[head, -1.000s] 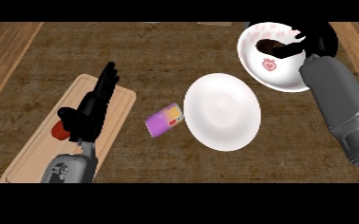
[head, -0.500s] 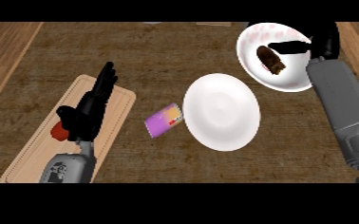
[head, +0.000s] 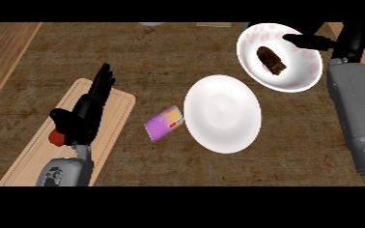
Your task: Pick the sweet potato from the plate and place it in the bowl
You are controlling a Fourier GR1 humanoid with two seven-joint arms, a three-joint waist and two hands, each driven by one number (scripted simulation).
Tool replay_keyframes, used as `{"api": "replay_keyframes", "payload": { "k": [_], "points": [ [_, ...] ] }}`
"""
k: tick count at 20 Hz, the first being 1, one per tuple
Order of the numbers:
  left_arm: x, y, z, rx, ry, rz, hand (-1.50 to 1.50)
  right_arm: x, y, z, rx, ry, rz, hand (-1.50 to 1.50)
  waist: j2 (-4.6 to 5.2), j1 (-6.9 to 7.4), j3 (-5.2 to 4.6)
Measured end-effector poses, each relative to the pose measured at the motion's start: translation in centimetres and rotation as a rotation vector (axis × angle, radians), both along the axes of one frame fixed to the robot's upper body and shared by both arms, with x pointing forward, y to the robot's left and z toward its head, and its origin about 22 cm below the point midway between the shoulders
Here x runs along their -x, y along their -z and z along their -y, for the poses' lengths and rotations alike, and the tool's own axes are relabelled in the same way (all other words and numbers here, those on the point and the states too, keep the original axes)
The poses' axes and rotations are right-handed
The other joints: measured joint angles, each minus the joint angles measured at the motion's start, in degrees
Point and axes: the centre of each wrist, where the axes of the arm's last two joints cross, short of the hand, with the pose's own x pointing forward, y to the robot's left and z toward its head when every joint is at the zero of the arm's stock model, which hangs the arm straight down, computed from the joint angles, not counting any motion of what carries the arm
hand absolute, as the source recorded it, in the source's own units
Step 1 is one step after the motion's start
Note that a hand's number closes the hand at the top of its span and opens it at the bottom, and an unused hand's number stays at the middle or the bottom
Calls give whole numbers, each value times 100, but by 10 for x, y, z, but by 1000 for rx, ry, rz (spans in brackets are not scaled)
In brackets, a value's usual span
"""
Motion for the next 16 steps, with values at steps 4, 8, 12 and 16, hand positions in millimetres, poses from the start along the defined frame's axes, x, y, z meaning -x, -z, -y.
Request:
{"api": "replay_keyframes", "payload": {
  "k": [4,8,12,16],
  "points": [
    [7,2,-1,-5,-5,-3,0,22,2,20,-83,-24,22,-150,-25,-61,-2],
    [5,-1,1,-4,-11,-2,0,48,3,32,-127,-79,33,-150,-27,-83,-3],
    [7,-5,6,-8,-7,0,0,71,8,40,-156,-115,44,-150,-12,-44,0],
    [3,-3,9,-5,-3,-3,0,94,17,42,-159,-147,43,-150,-3,-26,-2]
  ]
}}
